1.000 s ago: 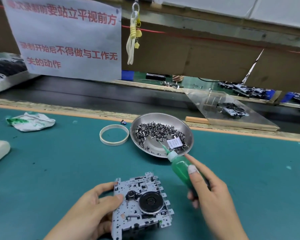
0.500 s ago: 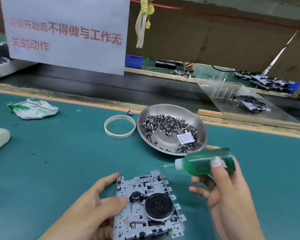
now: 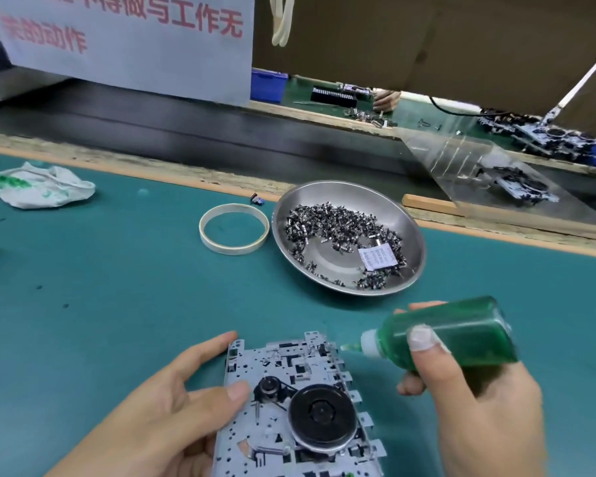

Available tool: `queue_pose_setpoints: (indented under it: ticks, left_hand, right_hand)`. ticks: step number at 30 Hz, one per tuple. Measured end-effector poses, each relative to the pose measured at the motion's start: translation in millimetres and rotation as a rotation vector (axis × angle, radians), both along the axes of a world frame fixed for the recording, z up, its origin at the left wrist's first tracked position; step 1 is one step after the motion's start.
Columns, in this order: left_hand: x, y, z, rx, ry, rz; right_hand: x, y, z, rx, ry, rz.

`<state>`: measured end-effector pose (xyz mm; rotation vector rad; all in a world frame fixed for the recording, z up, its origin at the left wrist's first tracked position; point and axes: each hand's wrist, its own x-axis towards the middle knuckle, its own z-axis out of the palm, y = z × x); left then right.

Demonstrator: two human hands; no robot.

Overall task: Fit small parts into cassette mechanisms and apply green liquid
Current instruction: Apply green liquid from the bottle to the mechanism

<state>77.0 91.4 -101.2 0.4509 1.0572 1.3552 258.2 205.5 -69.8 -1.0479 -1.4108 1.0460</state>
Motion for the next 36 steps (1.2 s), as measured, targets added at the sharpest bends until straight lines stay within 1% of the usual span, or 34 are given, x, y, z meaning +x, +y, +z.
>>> queue_pose_setpoints:
  ticks: [4, 8, 11, 15, 20, 25, 29, 36]
  left_hand:
    - [-1.9, 2.4, -2.4, 0.006, 0.007, 0.016]
    - [-1.6, 1.9, -3.3, 0.000, -0.001, -0.028]
    - [-1.7, 0.7, -5.1, 0.011, -0.006, 0.004]
    - [-3.8, -4.3, -3.0, 0.016, -0.076, 0.038]
    - [-2.7, -4.5, -3.9, 0.036, -0.104, 0.028]
    - [-3.2, -5.0, -6.3, 0.034, -0.096, 0.028]
    - [-2.8, -3.3, -8.3, 0.023, -0.048, 0.019]
    - [-3.2, -2.6, -4.3, -0.011, -0.052, 0.007]
  right_hand:
    - [-2.7, -2.5, -0.3, 0.027, -0.007, 0.001]
    - [-4.8, -3.8, -1.7, 0.053, 0.002, -0.012]
    - [-6.0, -5.0, -2.5, 0.075, 0.014, -0.020]
    - [-8.6, -5.4, -3.4, 0.083, 0.041, -0.033]
    - [-5.9, -4.5, -4.0, 0.083, -0.010, -0.036]
    - [-4.9, -5.4, -4.5, 0.081, -0.040, -0.038]
    - [-4.3, -5.9, -3.8, 0.084, -0.047, -0.050]
    - [-4.6, -6.6, -4.4, 0.088, -0.073, -0.065]
